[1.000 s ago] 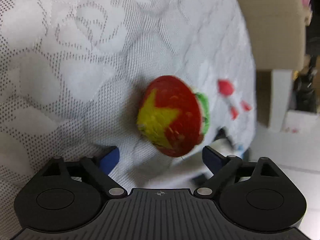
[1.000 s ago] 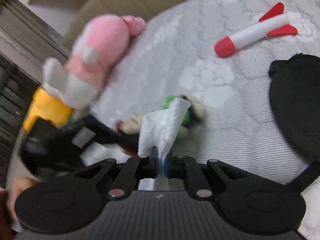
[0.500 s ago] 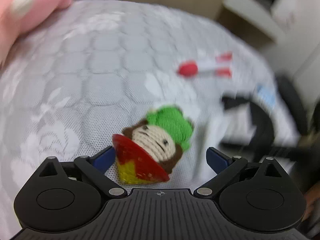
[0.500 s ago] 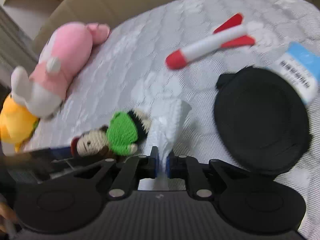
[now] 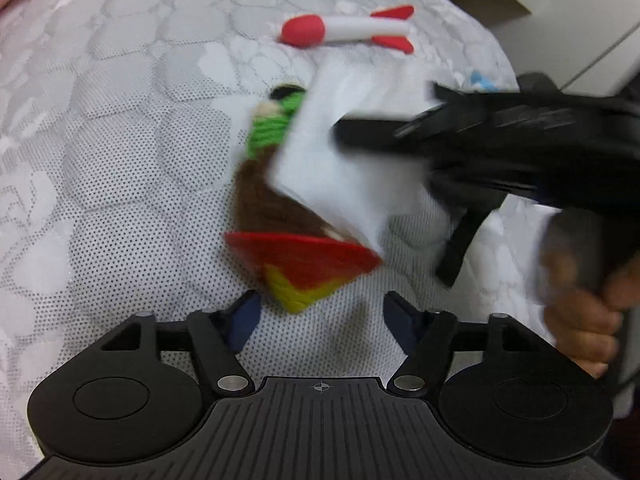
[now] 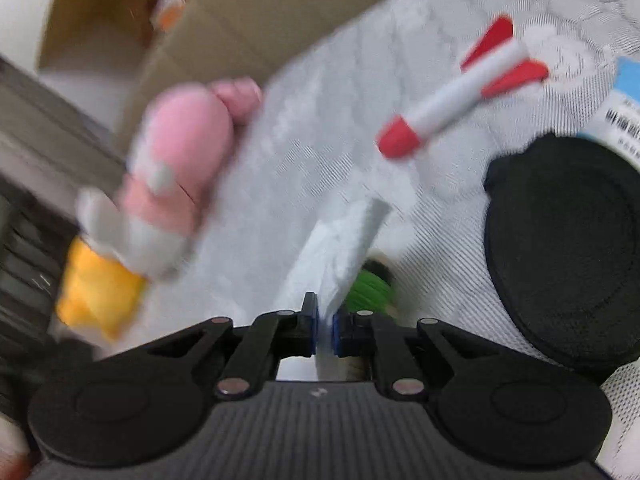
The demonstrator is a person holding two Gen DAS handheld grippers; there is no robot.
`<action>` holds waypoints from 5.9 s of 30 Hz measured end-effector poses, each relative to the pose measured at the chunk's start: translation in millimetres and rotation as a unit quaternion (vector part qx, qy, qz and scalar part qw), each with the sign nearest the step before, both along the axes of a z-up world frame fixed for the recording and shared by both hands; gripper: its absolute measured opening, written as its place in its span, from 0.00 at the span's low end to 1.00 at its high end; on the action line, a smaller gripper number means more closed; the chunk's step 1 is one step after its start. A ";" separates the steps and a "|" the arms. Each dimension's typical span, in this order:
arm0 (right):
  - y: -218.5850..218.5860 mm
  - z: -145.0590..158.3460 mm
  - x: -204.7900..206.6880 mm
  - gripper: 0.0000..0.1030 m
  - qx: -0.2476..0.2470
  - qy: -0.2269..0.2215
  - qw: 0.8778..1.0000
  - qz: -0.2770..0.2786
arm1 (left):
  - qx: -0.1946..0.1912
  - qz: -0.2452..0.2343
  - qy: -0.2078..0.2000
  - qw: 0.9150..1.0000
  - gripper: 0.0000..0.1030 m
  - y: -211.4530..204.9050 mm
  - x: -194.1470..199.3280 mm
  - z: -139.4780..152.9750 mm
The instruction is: Clean container
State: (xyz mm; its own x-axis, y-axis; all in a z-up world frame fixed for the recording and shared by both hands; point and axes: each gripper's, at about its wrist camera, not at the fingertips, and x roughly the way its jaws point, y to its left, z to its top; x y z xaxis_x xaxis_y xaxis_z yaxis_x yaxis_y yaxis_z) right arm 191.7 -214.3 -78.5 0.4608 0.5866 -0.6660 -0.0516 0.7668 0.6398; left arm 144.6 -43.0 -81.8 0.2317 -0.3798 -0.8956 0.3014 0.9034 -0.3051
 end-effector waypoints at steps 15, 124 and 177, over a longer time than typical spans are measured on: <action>-30.6 20.4 -15.6 0.10 -0.046 -0.013 0.997 -0.061 | 0.033 0.017 -0.104 0.994 0.94 6.3 16.1 42.6; -57.7 52.9 -59.9 0.12 0.159 -0.053 0.986 -0.020 | 0.067 -0.093 -0.150 0.982 0.69 -33.7 -16.5 56.7; -72.3 34.8 -44.7 0.09 0.153 -0.023 0.987 -0.055 | -0.030 -0.069 -0.201 0.977 0.87 -36.1 -8.2 42.1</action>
State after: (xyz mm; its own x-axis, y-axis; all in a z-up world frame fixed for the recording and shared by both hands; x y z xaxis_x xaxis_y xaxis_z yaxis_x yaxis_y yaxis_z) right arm 147.1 -286.5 -43.7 0.5575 0.7018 -0.4434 -0.0128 0.5414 0.8407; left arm 136.3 -79.1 -39.7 0.5032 -0.4814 -0.7176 0.5251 0.8299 -0.1885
